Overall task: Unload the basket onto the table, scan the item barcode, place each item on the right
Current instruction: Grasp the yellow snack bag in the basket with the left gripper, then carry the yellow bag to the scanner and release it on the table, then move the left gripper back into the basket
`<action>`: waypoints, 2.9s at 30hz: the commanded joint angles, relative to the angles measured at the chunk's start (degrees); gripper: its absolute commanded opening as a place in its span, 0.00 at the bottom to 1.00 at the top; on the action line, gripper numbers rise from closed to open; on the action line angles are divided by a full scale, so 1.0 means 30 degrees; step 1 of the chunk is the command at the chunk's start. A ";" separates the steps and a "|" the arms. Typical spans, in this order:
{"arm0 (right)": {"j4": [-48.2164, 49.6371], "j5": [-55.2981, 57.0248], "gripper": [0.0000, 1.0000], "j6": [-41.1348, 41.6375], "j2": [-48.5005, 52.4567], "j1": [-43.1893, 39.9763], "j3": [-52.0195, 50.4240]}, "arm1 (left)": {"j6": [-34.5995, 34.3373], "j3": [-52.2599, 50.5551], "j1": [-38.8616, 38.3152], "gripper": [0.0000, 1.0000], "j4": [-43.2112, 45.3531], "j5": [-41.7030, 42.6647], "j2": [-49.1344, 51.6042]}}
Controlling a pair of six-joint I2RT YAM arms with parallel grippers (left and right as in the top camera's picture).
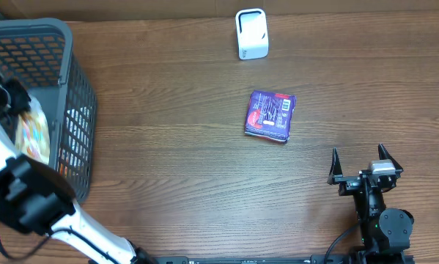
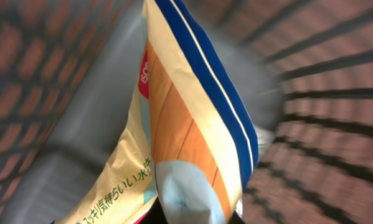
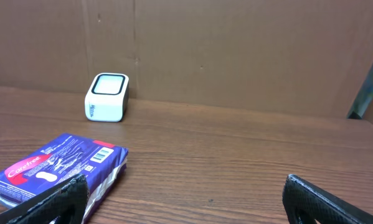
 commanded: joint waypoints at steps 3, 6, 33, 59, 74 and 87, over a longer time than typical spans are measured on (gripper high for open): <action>0.0117 -0.0015 1.00 -0.0073 -0.0189 -0.0029 -0.0204 | 0.1537 0.0998 -0.0168 0.04 0.0561 0.7927 -0.4794; 0.0109 -0.0015 1.00 -0.0073 -0.0189 -0.0029 -0.0204 | 0.1545 0.0998 -0.0168 0.04 0.0838 1.0979 -0.6142; 0.0109 -0.0015 1.00 -0.0073 -0.0189 -0.0029 -0.0204 | 0.2295 -0.0634 -1.6072 0.04 -0.1865 0.7424 -0.7264; 0.0109 -0.0015 1.00 -0.0073 -0.0189 -0.0029 -0.0204 | -0.2849 -0.2149 -2.1398 0.71 -0.1690 0.0729 0.1173; 0.0117 -0.0015 1.00 -0.0073 -0.0189 -0.0029 -0.0204 | -0.2652 0.2455 -2.0458 0.52 -0.4371 0.0780 0.0809; 0.0109 -0.0015 1.00 -0.0073 -0.0189 -0.0029 -0.0204 | -0.2616 1.2808 -1.5526 1.00 -0.8349 -0.0729 -0.2011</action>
